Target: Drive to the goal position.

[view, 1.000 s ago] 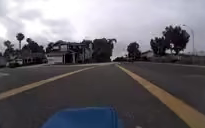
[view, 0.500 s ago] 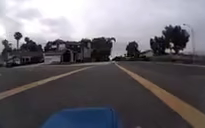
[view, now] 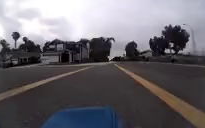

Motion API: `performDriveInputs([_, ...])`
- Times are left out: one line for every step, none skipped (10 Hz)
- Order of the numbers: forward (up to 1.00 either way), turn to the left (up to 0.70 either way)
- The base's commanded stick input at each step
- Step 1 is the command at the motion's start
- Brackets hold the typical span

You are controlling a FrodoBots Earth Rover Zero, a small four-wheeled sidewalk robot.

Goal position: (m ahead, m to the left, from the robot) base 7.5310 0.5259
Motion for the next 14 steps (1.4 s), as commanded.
performDriveInputs([1.00,0.00])
performDriveInputs([1.00,0.00])
performDriveInputs([1.00,0.00])
performDriveInputs([1.00,0.00])
performDriveInputs([1.00,0.00])
performDriveInputs([1.00,0.00])
performDriveInputs([1.00,0.00])
performDriveInputs([1.00,0.00])
performDriveInputs([1.00,0.00])
performDriveInputs([1.00,0.00])
performDriveInputs([1.00,0.00])
performDriveInputs([1.00,0.00])
performDriveInputs([1.00,0.00])
performDriveInputs([1.00,0.00])
